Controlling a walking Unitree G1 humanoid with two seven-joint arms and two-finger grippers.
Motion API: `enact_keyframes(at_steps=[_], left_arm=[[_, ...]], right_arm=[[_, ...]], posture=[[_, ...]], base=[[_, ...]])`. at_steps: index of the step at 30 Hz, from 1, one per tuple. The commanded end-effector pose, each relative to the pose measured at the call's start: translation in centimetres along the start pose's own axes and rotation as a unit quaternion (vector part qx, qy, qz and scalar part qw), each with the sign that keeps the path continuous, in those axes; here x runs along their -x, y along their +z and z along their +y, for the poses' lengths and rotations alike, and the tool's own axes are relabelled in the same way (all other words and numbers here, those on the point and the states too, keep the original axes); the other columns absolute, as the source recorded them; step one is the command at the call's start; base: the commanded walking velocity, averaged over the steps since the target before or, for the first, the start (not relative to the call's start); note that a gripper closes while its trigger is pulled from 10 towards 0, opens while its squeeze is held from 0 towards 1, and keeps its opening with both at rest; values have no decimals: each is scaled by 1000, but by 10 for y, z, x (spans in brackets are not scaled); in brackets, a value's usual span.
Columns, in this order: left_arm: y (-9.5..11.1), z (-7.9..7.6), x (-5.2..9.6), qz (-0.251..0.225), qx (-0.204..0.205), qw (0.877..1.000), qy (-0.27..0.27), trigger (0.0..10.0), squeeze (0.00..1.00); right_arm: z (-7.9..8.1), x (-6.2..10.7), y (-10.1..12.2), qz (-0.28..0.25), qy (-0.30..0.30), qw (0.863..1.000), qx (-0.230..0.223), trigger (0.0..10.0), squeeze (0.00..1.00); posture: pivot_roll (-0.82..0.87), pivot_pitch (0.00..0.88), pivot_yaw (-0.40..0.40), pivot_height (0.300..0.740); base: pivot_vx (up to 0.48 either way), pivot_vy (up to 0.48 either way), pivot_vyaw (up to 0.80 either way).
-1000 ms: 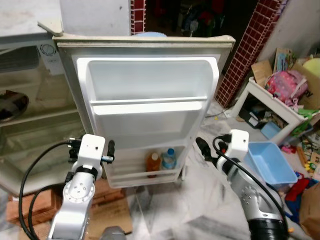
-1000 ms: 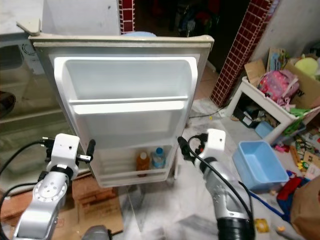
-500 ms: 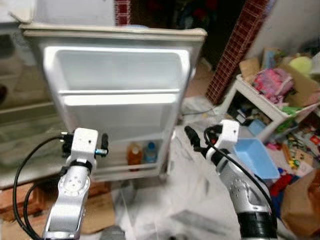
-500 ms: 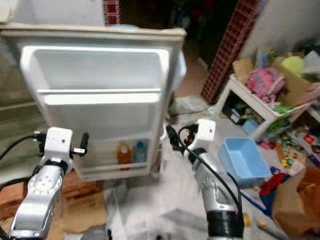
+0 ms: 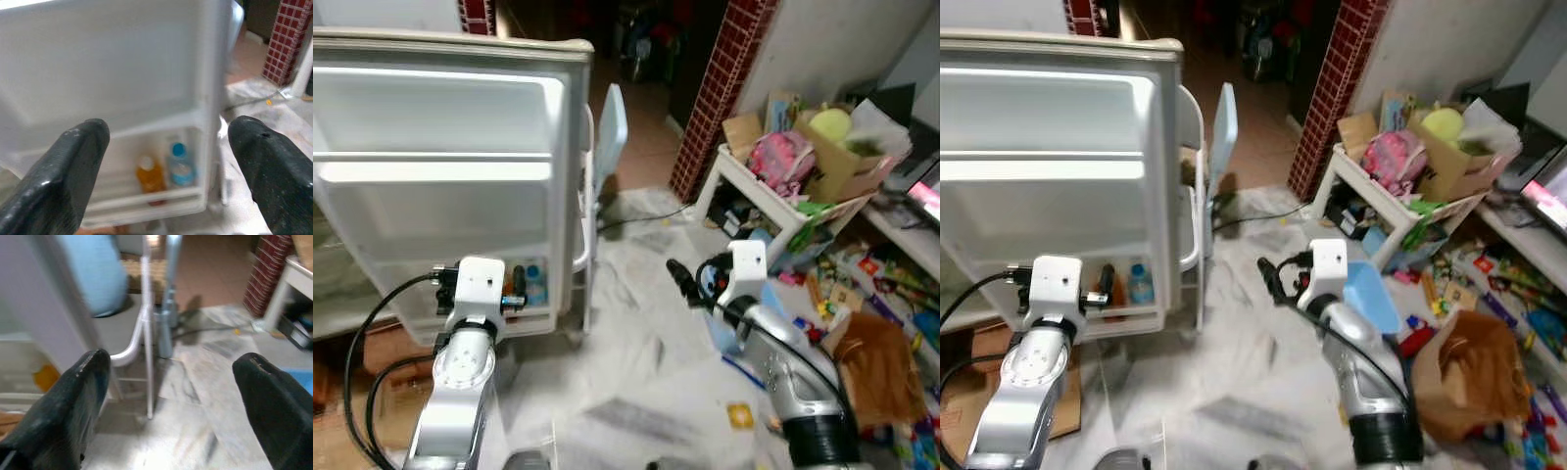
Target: Restocking fridge
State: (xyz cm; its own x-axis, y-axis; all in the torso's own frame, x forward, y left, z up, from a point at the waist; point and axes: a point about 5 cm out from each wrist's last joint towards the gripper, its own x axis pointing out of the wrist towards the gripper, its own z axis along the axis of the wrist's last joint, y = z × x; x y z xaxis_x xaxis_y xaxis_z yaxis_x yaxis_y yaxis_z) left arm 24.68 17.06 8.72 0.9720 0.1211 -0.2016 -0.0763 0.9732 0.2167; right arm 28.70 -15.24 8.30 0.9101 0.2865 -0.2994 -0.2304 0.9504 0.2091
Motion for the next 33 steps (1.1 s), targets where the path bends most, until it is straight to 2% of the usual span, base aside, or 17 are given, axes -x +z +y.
enact_keyframes(at_steps=[1, 4, 6, 10, 13, 18, 23, 25, 33], left_arm=[[2, 1, -1, -1, 6, 1000, 11, 10000, 0], [0, 6, -1, 8, 21, 999, 34, 10000, 0], [-1, 8, -2, 11, 36, 998, 44, 10000, 0], [-1, 9, -3, 9, 39, 998, 44, 10000, 0], [-1, 9, -4, 10, 41, 998, 46, 10000, 0], [-1, 9, -4, 11, 41, 998, 50, 10000, 0], [-1, 9, -4, 13, 46, 998, 51, 10000, 0], [-2, 8, -4, 16, 52, 997, 47, 10000, 0], [-2, 5, -2, 15, 52, 998, 41, 10000, 0]], right_arm=[[-5, 0, 9, -22, -10, 1000, -11, 10000, 0], [-5, -1, 14, -35, -15, 999, -27, 10000, 0], [-3, -1, 20, -59, -7, 998, -17, 10000, 0], [-3, -2, 21, -57, -10, 998, -4, 10000, 0], [2, -4, 24, -68, 4, 998, -11, 10000, 0], [4, -4, 23, -69, 6, 998, 9, 10000, 0], [4, -4, 30, -91, -2, 996, 10, 10000, 0], [5, -4, 34, -104, -4, 994, 26, 10000, 0], [2, -4, 32, -103, -15, 994, 26, 10000, 0]], posture=[[82, 0, -103, 740], [81, 0, -103, 740], [80, 0, -104, 740], [79, 0, -105, 740], [80, 0, -104, 740], [81, 0, -103, 740], [83, 0, -103, 740], [81, 0, -102, 740], [81, 0, -103, 740]], base=[[0, 0, 0], [0, 0, 0], [0, 0, 0], [0, 0, 0], [0, 0, 0], [0, 0, 0], [0, 0, 709], [0, 0, 669], [228, 0, 566]])
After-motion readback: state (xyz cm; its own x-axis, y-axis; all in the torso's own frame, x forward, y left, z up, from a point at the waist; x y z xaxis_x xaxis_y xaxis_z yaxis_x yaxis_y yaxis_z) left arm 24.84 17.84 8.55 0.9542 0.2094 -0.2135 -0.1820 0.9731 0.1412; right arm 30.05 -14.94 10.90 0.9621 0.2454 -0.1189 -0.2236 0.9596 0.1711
